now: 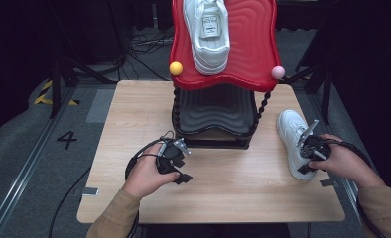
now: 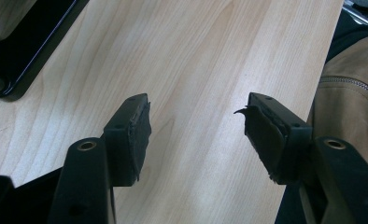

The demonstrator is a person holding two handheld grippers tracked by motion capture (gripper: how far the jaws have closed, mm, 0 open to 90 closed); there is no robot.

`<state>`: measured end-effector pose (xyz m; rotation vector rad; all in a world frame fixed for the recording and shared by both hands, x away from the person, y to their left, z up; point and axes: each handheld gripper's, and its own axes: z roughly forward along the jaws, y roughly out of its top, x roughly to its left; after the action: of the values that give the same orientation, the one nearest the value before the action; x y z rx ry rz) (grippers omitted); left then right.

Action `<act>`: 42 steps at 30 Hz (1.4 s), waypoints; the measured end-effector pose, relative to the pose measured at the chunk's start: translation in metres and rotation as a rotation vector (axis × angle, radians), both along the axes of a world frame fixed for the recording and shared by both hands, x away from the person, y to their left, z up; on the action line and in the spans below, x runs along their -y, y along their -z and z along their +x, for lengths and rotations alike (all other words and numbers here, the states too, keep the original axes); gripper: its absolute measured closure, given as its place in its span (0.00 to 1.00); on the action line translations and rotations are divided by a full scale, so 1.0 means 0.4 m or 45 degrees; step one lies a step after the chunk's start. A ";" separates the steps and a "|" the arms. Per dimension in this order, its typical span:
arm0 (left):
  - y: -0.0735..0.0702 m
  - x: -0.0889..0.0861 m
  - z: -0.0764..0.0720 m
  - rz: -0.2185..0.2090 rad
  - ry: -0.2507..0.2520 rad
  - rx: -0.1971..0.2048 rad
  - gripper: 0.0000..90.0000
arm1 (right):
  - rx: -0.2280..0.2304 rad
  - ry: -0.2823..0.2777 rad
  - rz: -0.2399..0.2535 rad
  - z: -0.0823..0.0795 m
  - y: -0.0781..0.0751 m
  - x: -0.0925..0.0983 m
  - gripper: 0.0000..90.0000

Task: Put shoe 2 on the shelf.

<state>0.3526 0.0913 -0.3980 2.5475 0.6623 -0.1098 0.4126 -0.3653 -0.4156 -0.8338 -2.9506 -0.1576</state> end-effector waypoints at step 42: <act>-0.003 -0.034 -0.007 -0.028 -0.042 0.005 0.46 | -0.027 -0.052 -0.058 0.026 -0.120 -0.044 0.88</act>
<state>0.3497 0.1048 -0.3967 2.5140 0.6980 -0.1000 0.4232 -0.3477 -0.3678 -0.7744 -2.9592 -0.0788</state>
